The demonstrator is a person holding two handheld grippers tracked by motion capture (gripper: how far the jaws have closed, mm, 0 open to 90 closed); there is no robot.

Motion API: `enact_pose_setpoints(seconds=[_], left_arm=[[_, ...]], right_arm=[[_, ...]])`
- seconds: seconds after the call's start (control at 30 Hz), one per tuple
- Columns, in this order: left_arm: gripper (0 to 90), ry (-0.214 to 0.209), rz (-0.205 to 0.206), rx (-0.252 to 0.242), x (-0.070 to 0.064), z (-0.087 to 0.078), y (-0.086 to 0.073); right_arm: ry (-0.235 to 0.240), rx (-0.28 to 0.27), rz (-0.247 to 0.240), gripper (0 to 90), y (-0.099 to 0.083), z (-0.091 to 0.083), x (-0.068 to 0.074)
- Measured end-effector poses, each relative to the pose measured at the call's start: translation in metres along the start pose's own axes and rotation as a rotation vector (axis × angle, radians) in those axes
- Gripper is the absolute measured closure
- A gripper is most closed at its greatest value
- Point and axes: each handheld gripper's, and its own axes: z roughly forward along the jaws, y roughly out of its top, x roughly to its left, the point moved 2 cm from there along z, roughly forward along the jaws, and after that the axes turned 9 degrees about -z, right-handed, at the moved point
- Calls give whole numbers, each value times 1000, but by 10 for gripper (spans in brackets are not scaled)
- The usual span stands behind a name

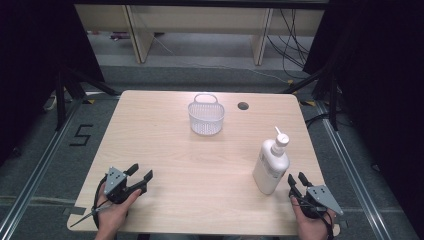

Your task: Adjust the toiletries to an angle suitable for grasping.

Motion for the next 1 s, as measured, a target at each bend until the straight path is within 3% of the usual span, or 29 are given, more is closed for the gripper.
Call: enact_pose_setpoints(seconds=[0.03,0.17,0.3,0.37,0.5,0.53,0.63,0.67,0.83,0.87,0.93,1.0], left_arm=[[366,1,2,-1,0,0,0],[368,2,0,2,-1,2,0],[366,-6,0,-2,-1,0,0],[368,-7,-9,-8,0,0,0],[371,-8,1,-6,-1,0,0],[371,-3,2,0,-2,0,0],[371,2,9,9,-2,0,0],[371,4,5,12,-1,0,0],[369,2,-5,9,-1,1,0],[369,0,-6,6,0,1,0],[368,-1,-6,4,0,1,0],[368,-2,-7,1,0,1,0]], right_arm=[[1,-9,-28,709,2,-1,-1],[-8,-37,8,900,10,-12,2],[-13,-37,-1,900,19,-24,4],[-23,-62,-19,900,30,-36,11],[-6,-80,-18,900,38,-44,23],[-11,-92,-43,900,41,-46,24],[-3,-95,-24,900,48,-54,34],[5,-111,-48,900,53,-58,36],[30,-125,-47,900,62,-62,49],[67,-115,-32,900,66,-61,59],[73,-123,-66,900,69,-58,65],[95,-108,-58,900,70,-56,70]])
